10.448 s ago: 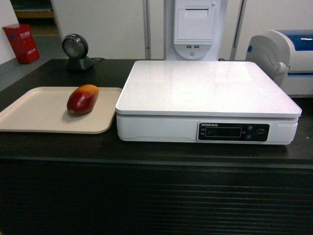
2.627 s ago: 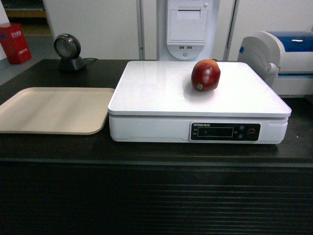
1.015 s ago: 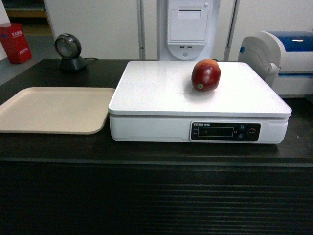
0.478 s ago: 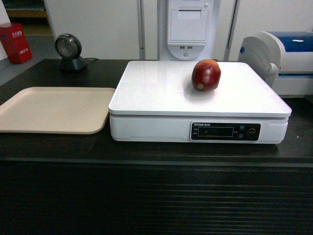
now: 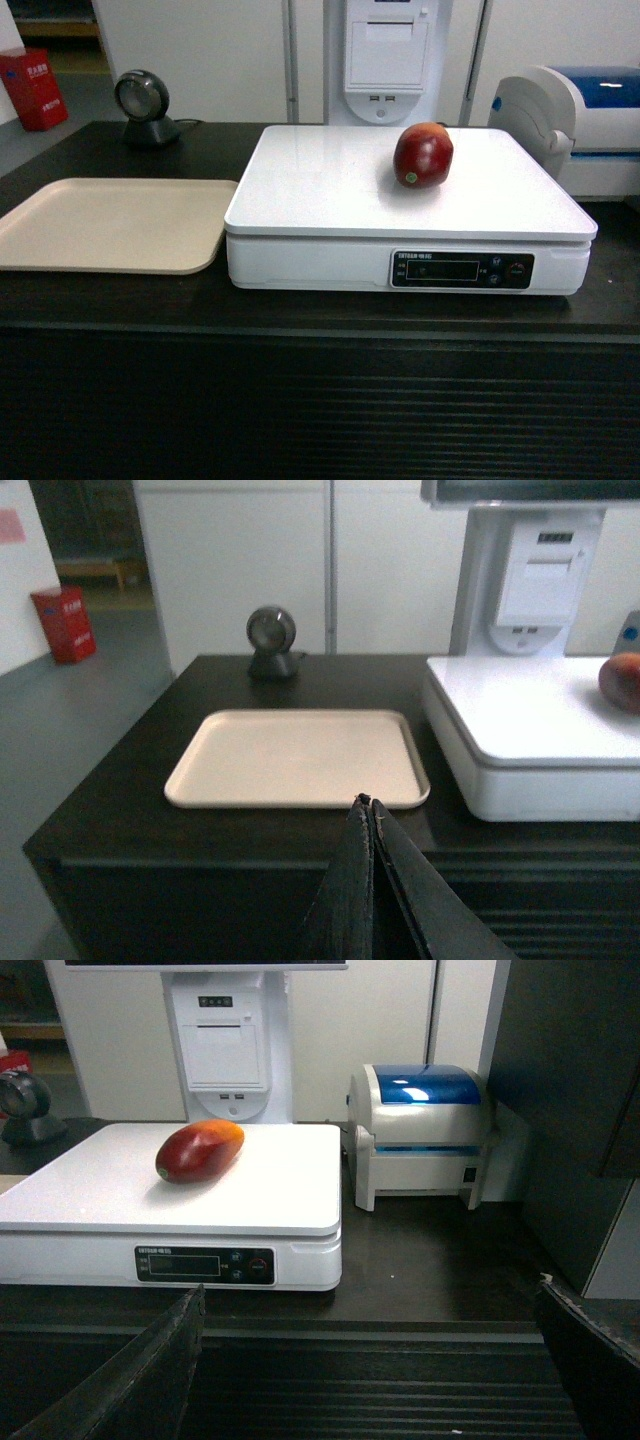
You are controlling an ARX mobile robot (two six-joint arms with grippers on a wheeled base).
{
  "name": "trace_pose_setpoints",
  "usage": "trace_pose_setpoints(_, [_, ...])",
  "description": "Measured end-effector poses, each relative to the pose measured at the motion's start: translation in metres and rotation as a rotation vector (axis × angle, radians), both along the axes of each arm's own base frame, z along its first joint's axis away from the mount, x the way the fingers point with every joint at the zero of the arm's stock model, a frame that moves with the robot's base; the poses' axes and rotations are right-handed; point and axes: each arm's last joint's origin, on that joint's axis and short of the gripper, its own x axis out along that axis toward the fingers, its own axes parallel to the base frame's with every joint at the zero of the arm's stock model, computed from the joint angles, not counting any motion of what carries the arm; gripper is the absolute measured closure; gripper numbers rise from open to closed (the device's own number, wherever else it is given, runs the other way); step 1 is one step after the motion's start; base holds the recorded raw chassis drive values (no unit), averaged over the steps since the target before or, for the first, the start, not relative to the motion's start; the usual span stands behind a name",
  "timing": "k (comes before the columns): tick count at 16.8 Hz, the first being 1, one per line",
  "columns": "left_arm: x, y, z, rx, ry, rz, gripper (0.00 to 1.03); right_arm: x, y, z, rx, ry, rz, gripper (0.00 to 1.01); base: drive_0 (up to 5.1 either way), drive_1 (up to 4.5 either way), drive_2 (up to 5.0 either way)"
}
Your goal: Place dark red mango on scale at checkout
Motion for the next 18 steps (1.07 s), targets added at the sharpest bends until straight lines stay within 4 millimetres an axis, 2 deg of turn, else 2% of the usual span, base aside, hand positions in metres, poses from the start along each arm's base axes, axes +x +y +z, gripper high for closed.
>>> trace_pose_setpoints(3, [0.0005,0.0,-0.0035,0.0,0.018,-0.001,1.01,0.0,0.0,0.0,0.0,0.0,0.0,0.03,0.0,0.0,0.0])
trace_pose_setpoints(4, [0.0005,0.0,-0.004,0.0,0.023,0.0,0.98,0.0,0.0,0.0001,0.0,-0.001,0.0,0.03,0.0,0.0,0.0])
trace_pose_setpoints(5, [0.0005,0.0,-0.004,0.0,0.023,-0.001,0.86,0.0,0.0,0.0001,0.0,-0.001,0.0,0.03,0.0,0.0,0.0])
trace_pose_setpoints(7, [0.0005,0.0,-0.004,0.0,0.023,-0.001,0.71,0.0,0.0,0.0,0.0,0.0,0.0,0.03,0.0,0.0,0.0])
trace_pose_setpoints(9, [0.0005,0.0,-0.004,0.0,0.023,-0.001,0.44,0.0,0.0,0.0001,0.0,-0.001,0.0,0.03,0.0,0.0,0.0])
trace_pose_setpoints(14, [0.0005,0.0,-0.004,0.0,0.023,-0.001,0.03,0.0,0.0,0.0001,0.0,-0.001,0.0,0.03,0.0,0.0,0.0])
trace_pose_setpoints(18, [0.0005,0.0,-0.004,0.002,0.023,-0.001,0.05,0.0,0.0,0.0001,0.0,-0.001,0.0,0.03,0.0,0.0,0.0])
